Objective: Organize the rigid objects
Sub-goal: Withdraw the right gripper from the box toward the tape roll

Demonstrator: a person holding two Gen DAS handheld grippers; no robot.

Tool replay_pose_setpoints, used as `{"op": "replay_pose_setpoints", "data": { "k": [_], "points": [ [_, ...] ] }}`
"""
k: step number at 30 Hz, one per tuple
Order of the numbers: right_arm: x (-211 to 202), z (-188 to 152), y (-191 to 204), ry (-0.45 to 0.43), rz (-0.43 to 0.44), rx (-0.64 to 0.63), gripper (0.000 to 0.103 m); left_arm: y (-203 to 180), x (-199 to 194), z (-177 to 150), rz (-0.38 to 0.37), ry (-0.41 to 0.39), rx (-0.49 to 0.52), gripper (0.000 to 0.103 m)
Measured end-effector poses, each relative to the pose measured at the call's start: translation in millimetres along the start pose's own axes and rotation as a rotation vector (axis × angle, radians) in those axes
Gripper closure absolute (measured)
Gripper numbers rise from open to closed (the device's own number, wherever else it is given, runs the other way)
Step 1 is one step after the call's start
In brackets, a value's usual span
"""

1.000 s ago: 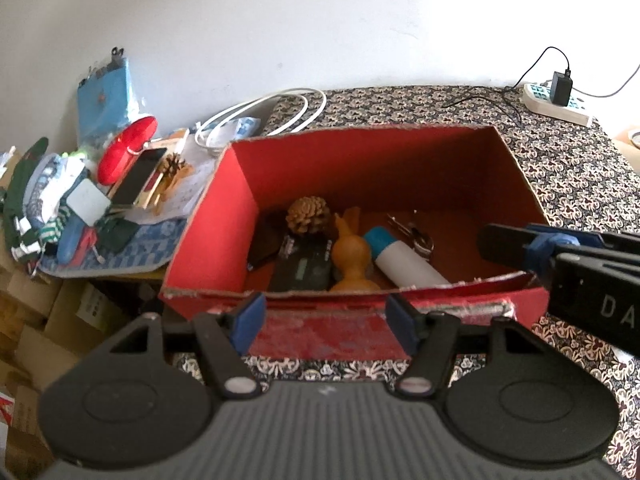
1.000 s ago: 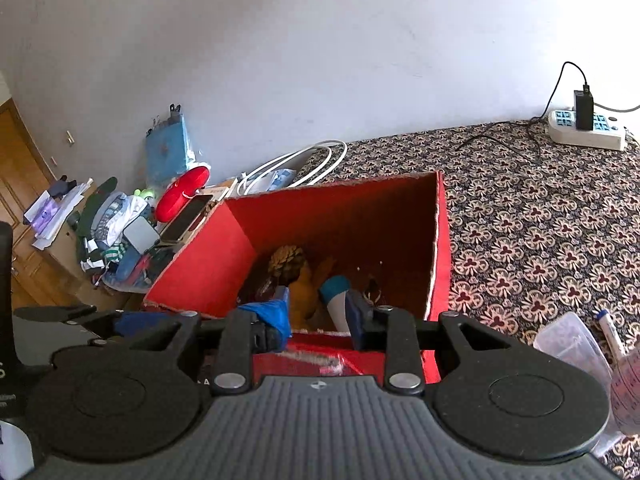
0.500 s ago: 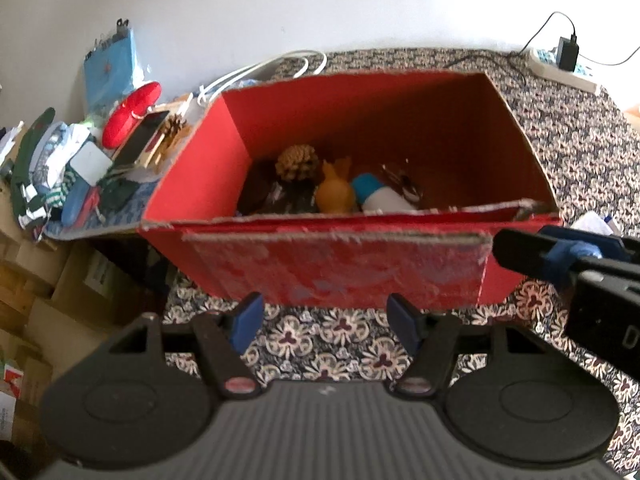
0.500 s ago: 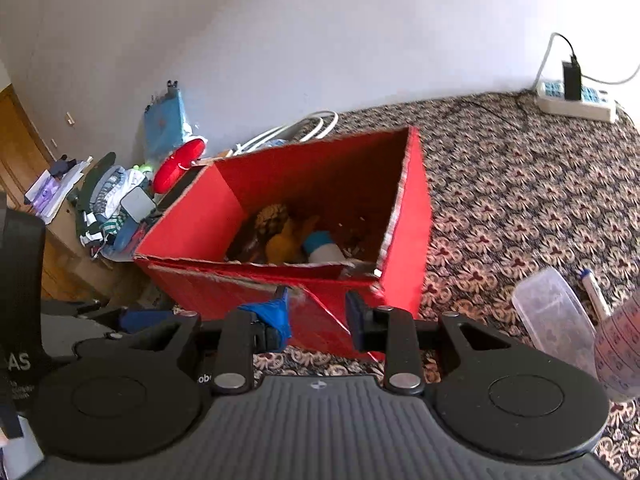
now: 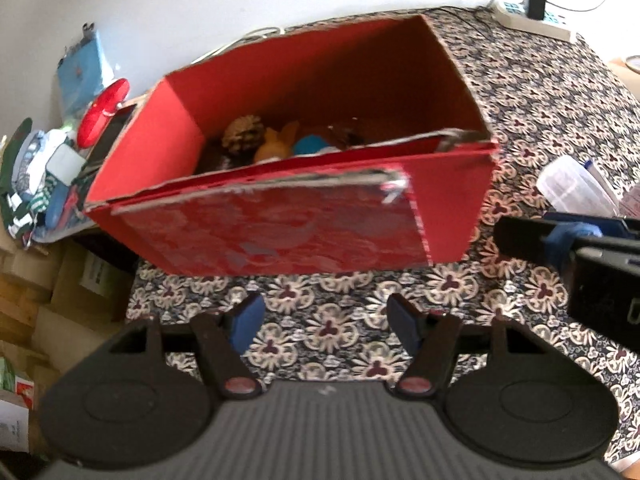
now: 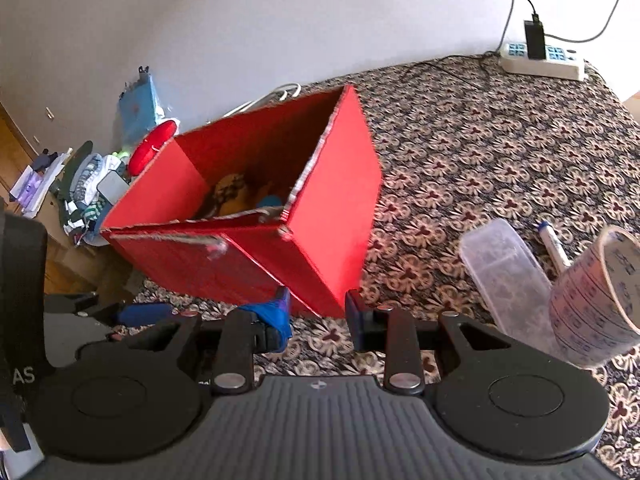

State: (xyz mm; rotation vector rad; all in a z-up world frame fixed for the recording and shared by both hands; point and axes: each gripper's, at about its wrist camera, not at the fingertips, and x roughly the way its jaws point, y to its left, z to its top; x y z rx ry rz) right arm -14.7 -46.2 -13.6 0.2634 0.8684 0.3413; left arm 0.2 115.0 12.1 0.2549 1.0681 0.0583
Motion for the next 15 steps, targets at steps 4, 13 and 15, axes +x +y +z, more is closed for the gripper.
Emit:
{"op": "replay_pose_setpoints", "data": {
  "k": [4,13,15],
  "points": [
    [-5.2,-2.9,-13.5,0.009,-0.012,0.019,0.090,-14.1,0.8,1.9,0.000,0.000,0.026,0.034],
    [-18.3,-8.1,-40.8,0.009,-0.038,0.049,0.090,-47.0,-1.5,6.2,-0.023,-0.004,0.084,0.034],
    [-21.2,-9.2,-46.0,0.010,-0.042,0.055,0.090,-52.6,-2.8,6.5,-0.028,-0.006,0.094,0.034]
  ]
}}
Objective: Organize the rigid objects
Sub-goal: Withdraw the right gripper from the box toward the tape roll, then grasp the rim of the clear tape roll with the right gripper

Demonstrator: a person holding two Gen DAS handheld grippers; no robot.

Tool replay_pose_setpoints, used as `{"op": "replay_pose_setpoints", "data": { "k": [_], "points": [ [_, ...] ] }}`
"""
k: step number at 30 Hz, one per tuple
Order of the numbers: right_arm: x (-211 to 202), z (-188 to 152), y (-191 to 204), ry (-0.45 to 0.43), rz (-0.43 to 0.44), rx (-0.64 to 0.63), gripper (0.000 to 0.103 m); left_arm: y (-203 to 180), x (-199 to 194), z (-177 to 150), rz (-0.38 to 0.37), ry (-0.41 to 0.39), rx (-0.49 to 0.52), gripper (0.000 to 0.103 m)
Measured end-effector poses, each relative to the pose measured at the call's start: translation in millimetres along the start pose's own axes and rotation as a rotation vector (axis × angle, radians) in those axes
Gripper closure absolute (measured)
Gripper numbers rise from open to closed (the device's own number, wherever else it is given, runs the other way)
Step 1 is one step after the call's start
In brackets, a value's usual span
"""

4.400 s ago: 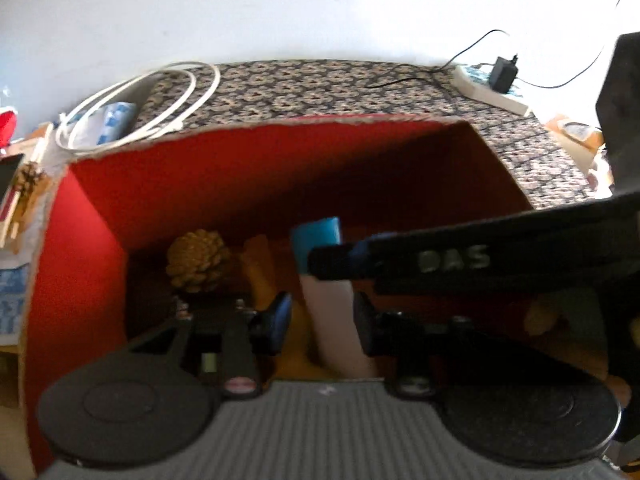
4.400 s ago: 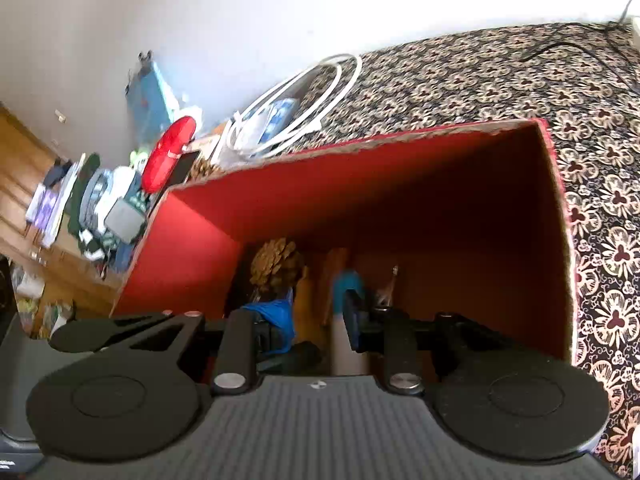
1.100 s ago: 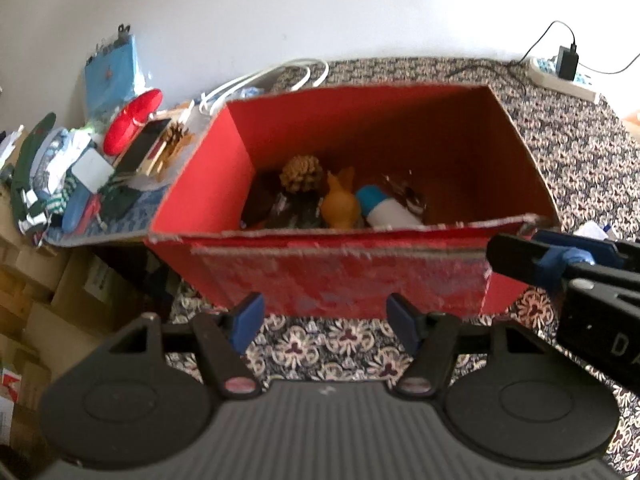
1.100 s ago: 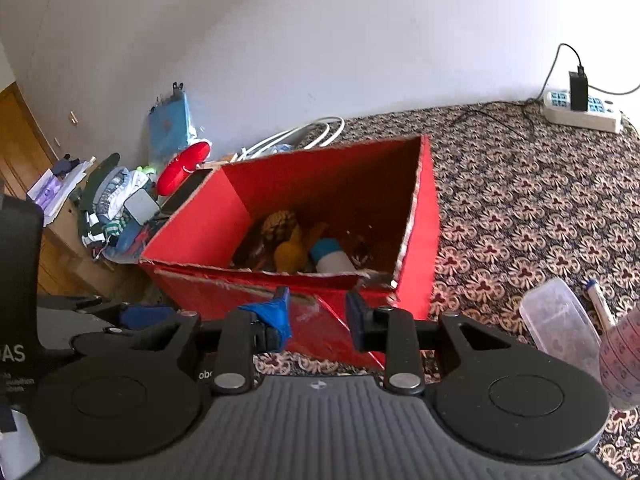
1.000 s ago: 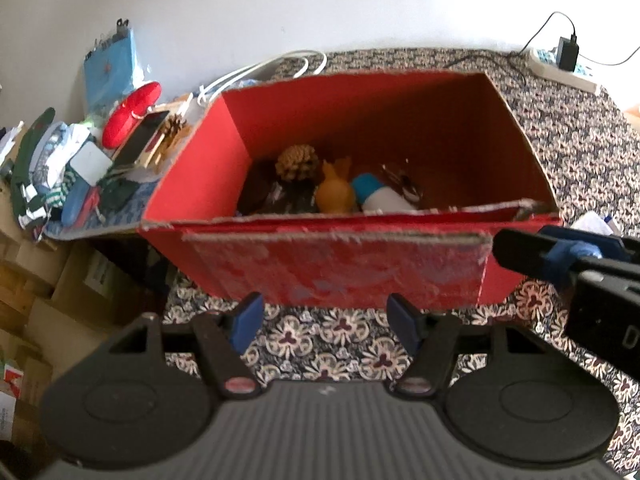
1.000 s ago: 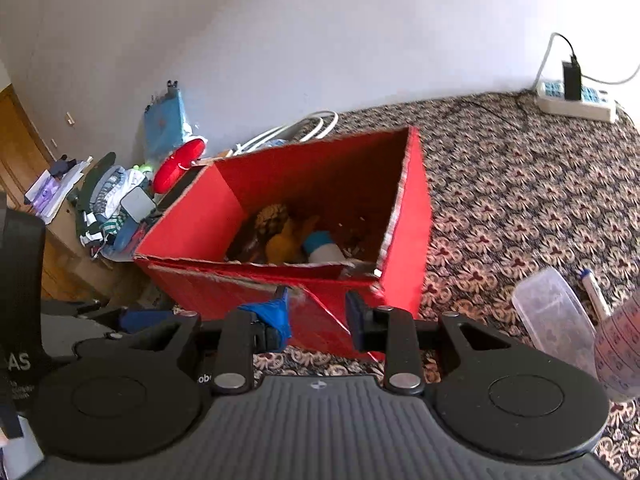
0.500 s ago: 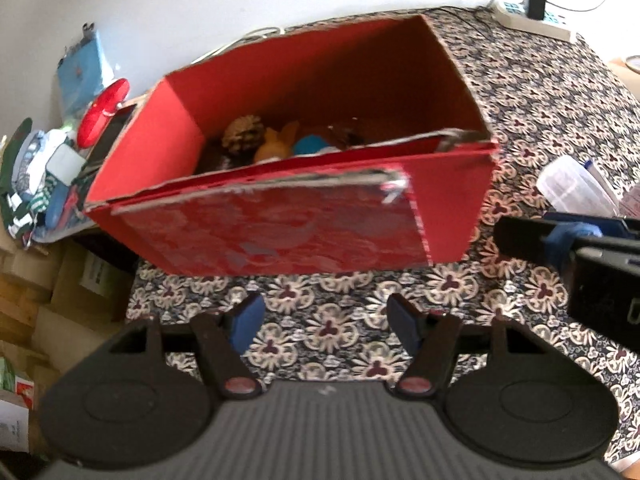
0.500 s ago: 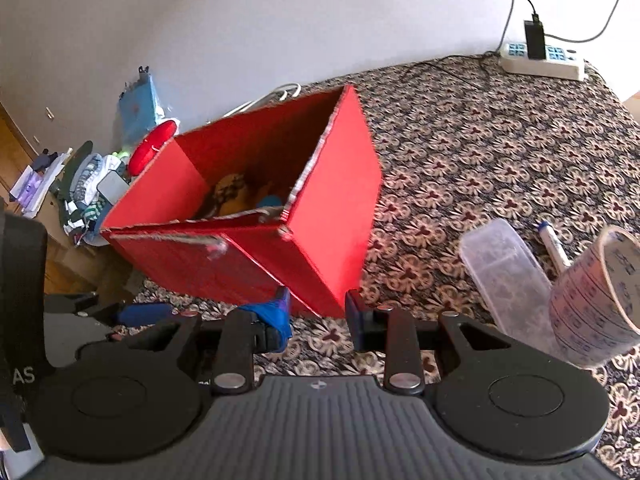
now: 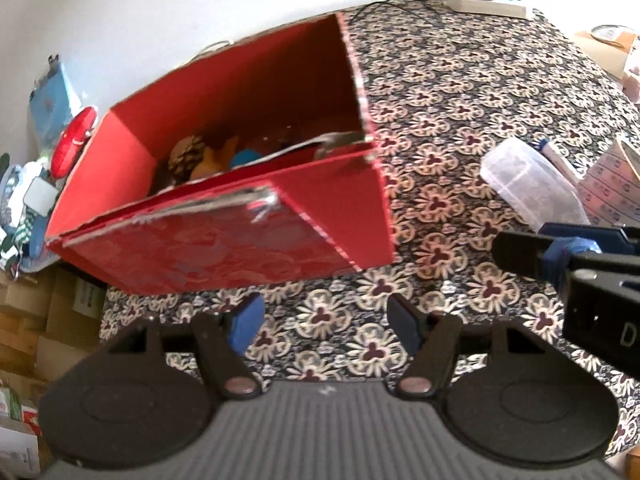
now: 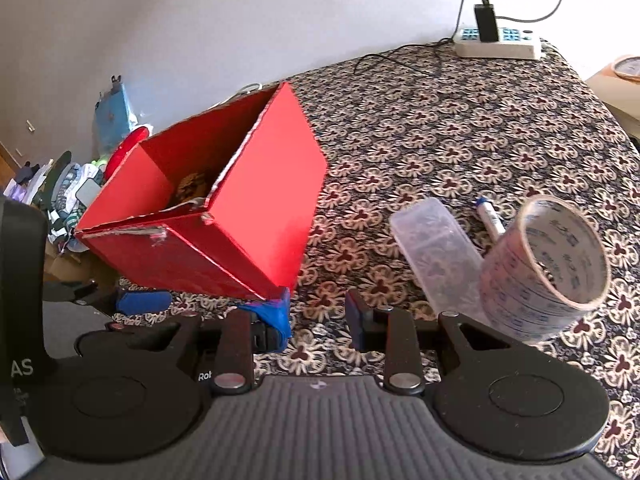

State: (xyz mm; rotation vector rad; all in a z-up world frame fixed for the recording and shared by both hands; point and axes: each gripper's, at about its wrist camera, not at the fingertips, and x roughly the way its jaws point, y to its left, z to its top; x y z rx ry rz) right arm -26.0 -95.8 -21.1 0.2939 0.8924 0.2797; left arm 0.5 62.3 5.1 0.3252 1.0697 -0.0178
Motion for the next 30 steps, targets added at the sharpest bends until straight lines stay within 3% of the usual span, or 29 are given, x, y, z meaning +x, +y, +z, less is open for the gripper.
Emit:
{"op": "replay_pose_setpoints", "data": {
  "k": [21,30],
  "points": [
    [-23.0,3.6,-60.1,-0.027,-0.004,0.096,0.090,-57.8,-5.4,13.1,-0.036,-0.009,0.091,0.033],
    [-36.5,8.5,-92.0,-0.080,0.022,0.172,0.090,-71.8,-3.7,19.0,-0.067,-0.028,0.132,0.033]
  ]
}}
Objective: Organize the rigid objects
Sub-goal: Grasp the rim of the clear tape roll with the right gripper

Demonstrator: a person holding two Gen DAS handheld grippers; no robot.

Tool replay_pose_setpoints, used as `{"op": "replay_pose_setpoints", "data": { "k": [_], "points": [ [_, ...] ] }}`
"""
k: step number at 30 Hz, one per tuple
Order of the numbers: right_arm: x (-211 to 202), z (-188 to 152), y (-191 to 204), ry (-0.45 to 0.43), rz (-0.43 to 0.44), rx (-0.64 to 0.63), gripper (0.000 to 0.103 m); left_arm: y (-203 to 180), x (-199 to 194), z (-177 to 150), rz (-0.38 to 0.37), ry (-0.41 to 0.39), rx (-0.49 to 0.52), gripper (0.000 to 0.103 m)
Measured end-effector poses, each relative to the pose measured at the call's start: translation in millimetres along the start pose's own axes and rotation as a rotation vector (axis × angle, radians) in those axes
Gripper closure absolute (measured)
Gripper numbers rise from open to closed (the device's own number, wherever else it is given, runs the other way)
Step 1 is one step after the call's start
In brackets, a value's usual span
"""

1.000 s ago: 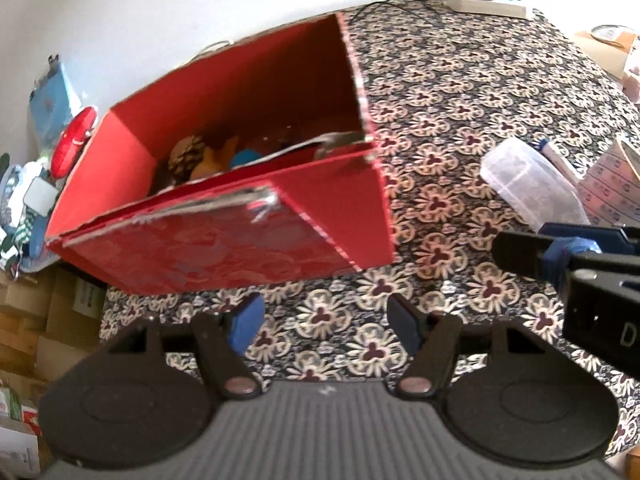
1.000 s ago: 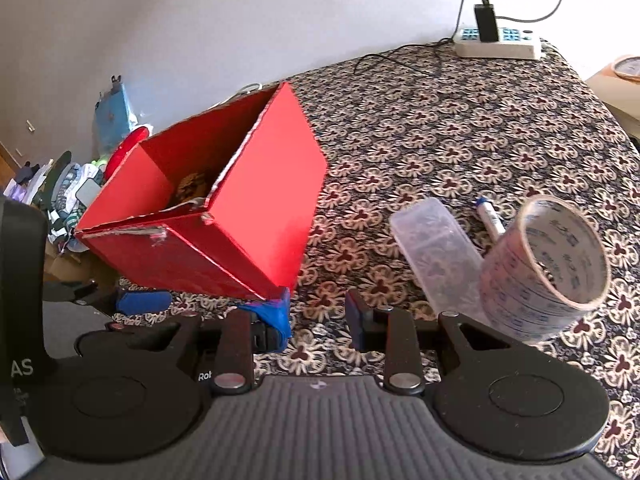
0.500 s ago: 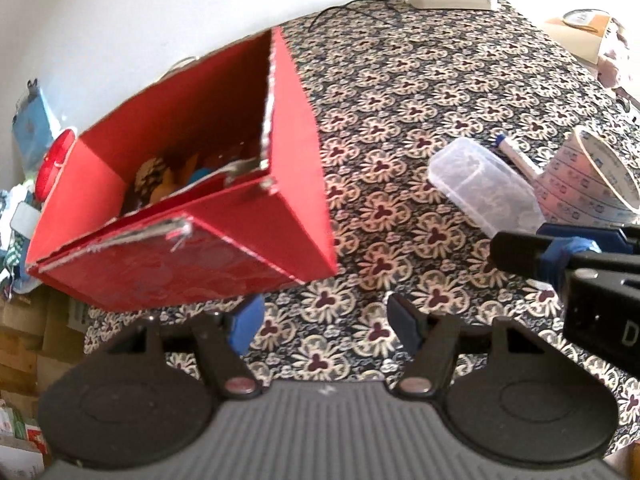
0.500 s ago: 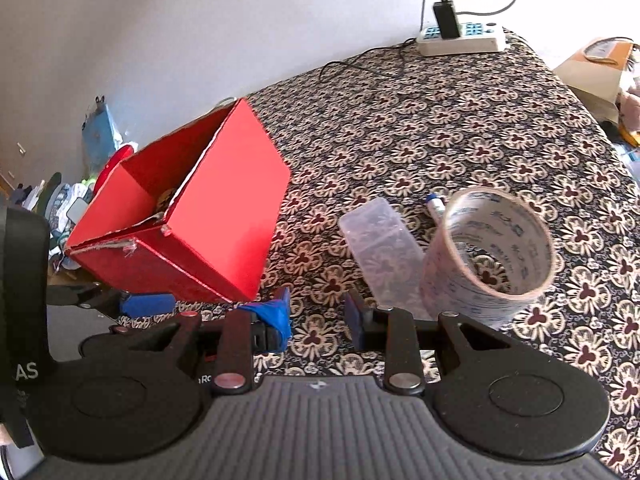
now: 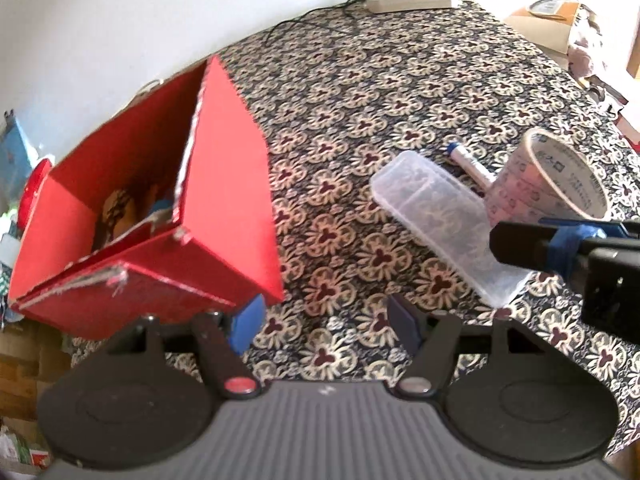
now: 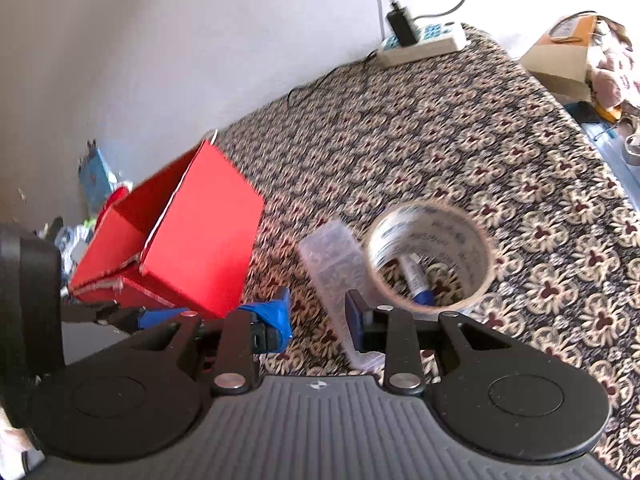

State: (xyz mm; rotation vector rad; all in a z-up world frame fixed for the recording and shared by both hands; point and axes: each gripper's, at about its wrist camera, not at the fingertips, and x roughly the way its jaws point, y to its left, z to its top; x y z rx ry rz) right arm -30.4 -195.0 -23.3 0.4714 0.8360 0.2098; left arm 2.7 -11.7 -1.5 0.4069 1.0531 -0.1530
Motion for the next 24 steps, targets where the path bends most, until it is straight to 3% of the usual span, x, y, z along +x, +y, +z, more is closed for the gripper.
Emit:
{"op": "replay_pose_setpoints", "data": {
  "k": [5,10,12,17,24],
  "points": [
    [-18.8,14.6,-29.8,-0.093,0.030,0.104,0.090,-13.2,5.0,12.6,-0.036,-0.006,0.025,0.033],
    [-37.2,28.7,-64.5,-0.183,0.121,0.218,0.088,-21.5,3.8,29.5,-0.148,-0.015,0.010,0.033],
    [-37.9,32.9,-76.0,-0.203,0.084,0.257,0.087,-26.4,-0.4,35.3,-0.175,-0.039,0.017,0.033],
    [-21.4,36.5,-93.7,-0.145,-0.050,0.271,0.087,-41.0,-5.4,51.8,-0.245,-0.059,0.043,0.033],
    [-2.9,24.2,-108.1,-0.063,-0.055,0.300,0.087,-59.1,5.1,68.8,-0.259,-0.053,0.066,0.034]
  ]
}}
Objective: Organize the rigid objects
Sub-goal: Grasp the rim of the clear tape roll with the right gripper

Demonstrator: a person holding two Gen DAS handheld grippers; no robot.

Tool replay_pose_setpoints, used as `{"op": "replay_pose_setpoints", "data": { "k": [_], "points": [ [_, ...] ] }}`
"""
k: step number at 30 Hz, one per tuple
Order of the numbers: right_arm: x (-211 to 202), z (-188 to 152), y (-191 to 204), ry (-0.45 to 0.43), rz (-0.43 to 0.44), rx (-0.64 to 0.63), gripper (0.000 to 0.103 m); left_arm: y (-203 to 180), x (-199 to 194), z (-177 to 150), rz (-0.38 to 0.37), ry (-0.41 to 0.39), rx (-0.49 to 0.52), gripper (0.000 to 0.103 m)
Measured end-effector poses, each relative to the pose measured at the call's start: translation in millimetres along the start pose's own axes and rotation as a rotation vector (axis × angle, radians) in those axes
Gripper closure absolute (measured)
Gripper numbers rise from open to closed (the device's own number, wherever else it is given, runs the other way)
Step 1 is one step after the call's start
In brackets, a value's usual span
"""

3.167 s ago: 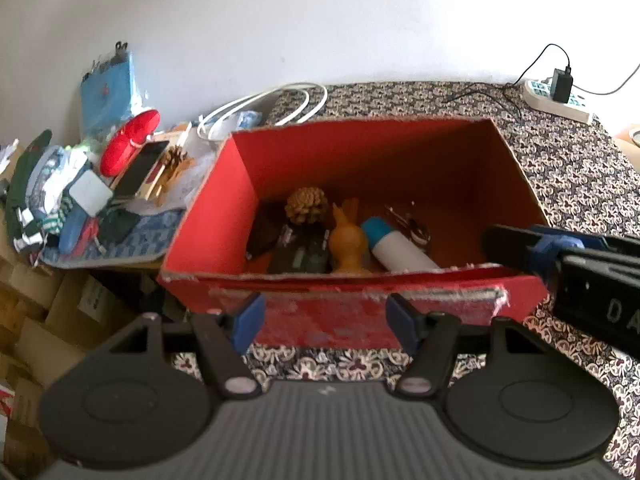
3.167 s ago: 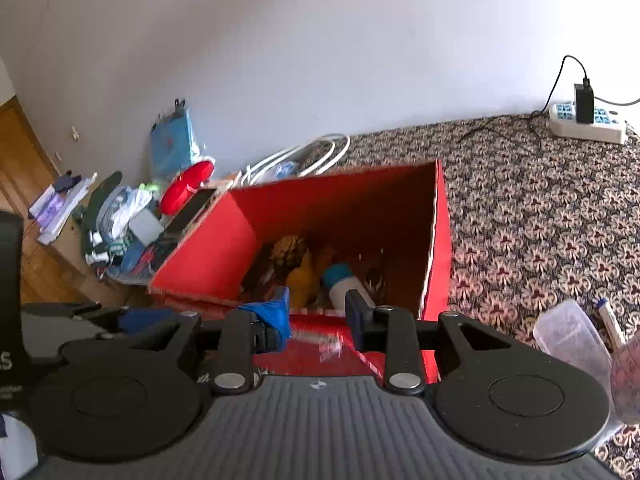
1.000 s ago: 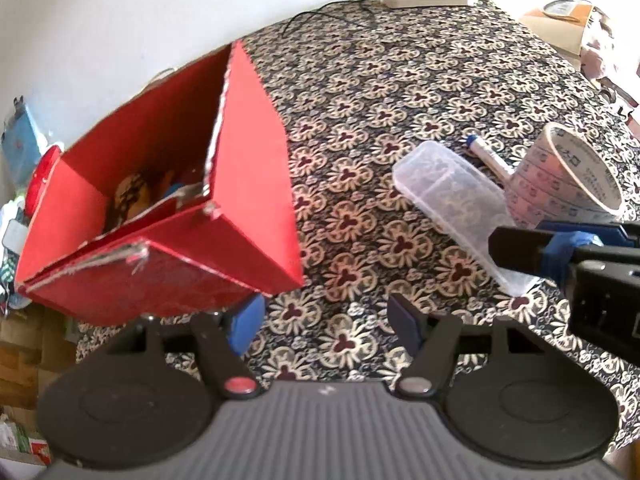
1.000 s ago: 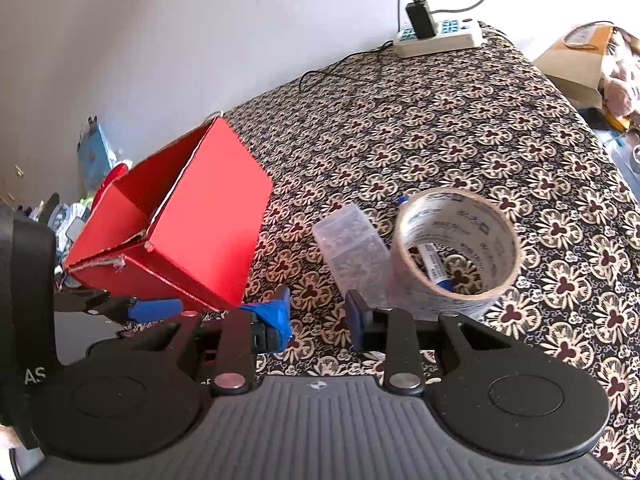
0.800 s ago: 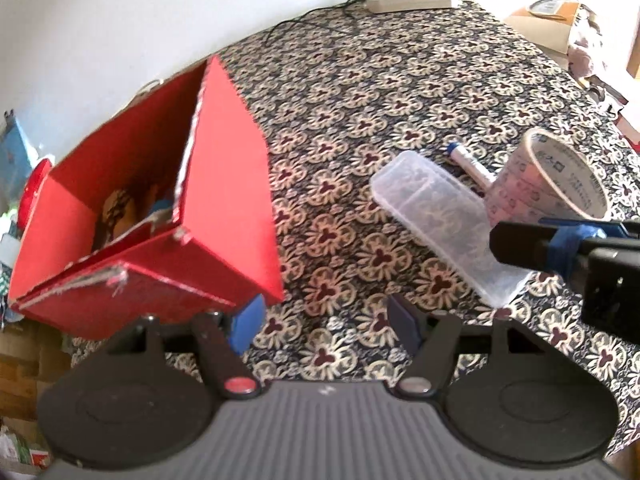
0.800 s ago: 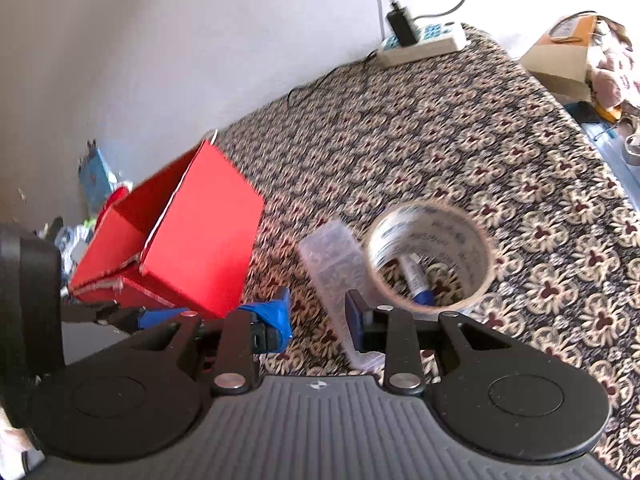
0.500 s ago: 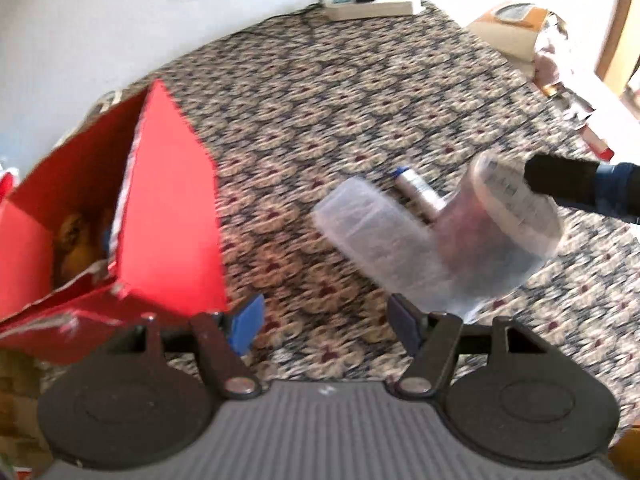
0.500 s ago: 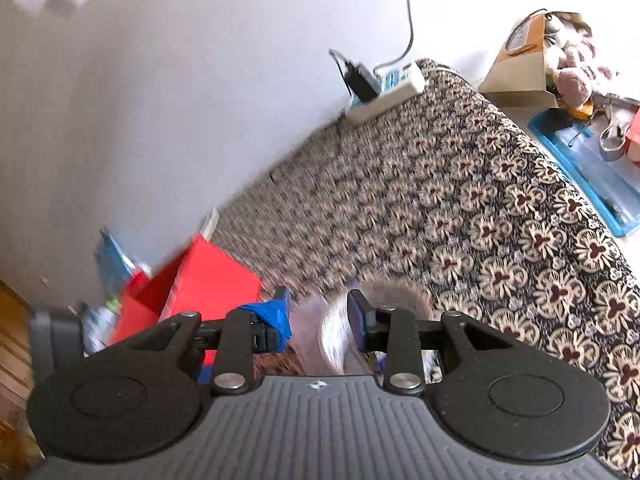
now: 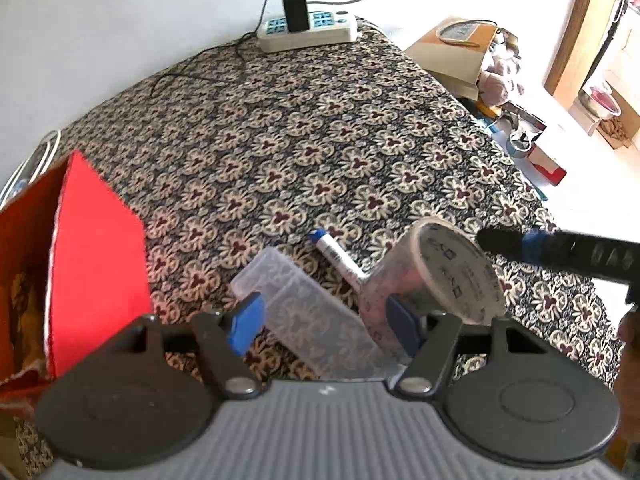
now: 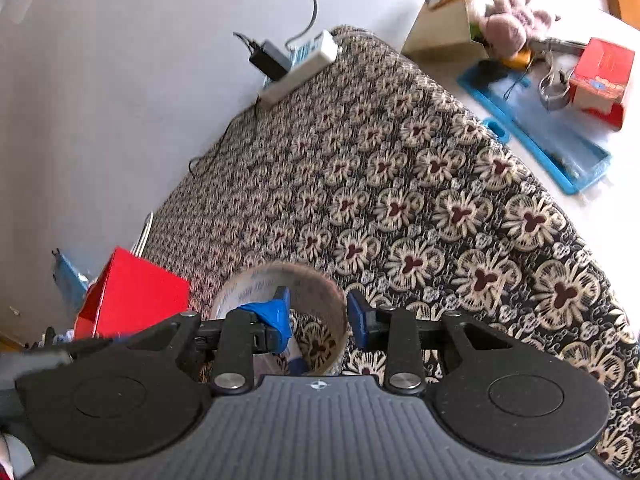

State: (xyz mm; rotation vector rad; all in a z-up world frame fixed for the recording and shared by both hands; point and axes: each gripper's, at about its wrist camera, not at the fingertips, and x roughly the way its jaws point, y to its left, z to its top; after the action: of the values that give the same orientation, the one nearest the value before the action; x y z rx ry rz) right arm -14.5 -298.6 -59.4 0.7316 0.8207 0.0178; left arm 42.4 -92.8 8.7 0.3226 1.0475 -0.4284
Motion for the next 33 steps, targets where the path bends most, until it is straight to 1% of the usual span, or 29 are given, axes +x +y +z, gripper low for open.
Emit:
{"op": "replay_pose_setpoints", "data": {
  "k": [3,7,11,13,17,19,22,23,26,28,33],
  "points": [
    [3.5,0.1,2.0,0.001,-0.022,-0.047,0.087,-3.0,1.5,6.3,0.008,-0.014,0.018,0.034],
    [6.7,5.3,-4.8,0.003,-0.008,-0.026,0.088,-3.8,2.4,13.8,0.028,-0.030,0.045,0.034],
    [14.3,10.8,-8.6,0.008,-0.011,-0.014,0.088,-0.4,-8.0,15.5,0.037,-0.079,0.069,0.033],
    [16.6,11.3,-8.4,0.009,-0.022,-0.023,0.087,2.4,-15.2,14.6,0.019,-0.103,0.070,0.033],
    [16.9,10.4,-9.2,0.005,-0.027,-0.016,0.087,-1.8,-23.3,12.0,-0.048,-0.130,0.078,0.032],
    [15.2,10.2,-9.2,0.000,-0.020,-0.013,0.087,-3.3,-23.2,12.0,-0.059,-0.133,0.075,0.032],
    [12.3,7.8,-6.5,-0.021,-0.061,-0.039,0.088,2.6,-19.9,12.2,-0.081,-0.122,0.034,0.032],
    [12.5,7.2,-6.1,-0.018,-0.063,-0.046,0.088,5.9,-19.7,11.6,-0.090,-0.122,0.019,0.032],
    [13.1,4.4,-5.1,0.005,-0.047,-0.050,0.087,11.4,-22.8,9.9,-0.117,-0.128,-0.007,0.032],
    [11.7,2.1,-1.2,-0.002,-0.050,-0.069,0.087,10.8,-22.5,9.4,-0.130,-0.124,-0.012,0.032],
    [5.0,-3.2,13.7,-0.020,-0.010,-0.144,0.088,11.5,-23.2,5.2,-0.178,-0.120,-0.033,0.032]
  ]
}}
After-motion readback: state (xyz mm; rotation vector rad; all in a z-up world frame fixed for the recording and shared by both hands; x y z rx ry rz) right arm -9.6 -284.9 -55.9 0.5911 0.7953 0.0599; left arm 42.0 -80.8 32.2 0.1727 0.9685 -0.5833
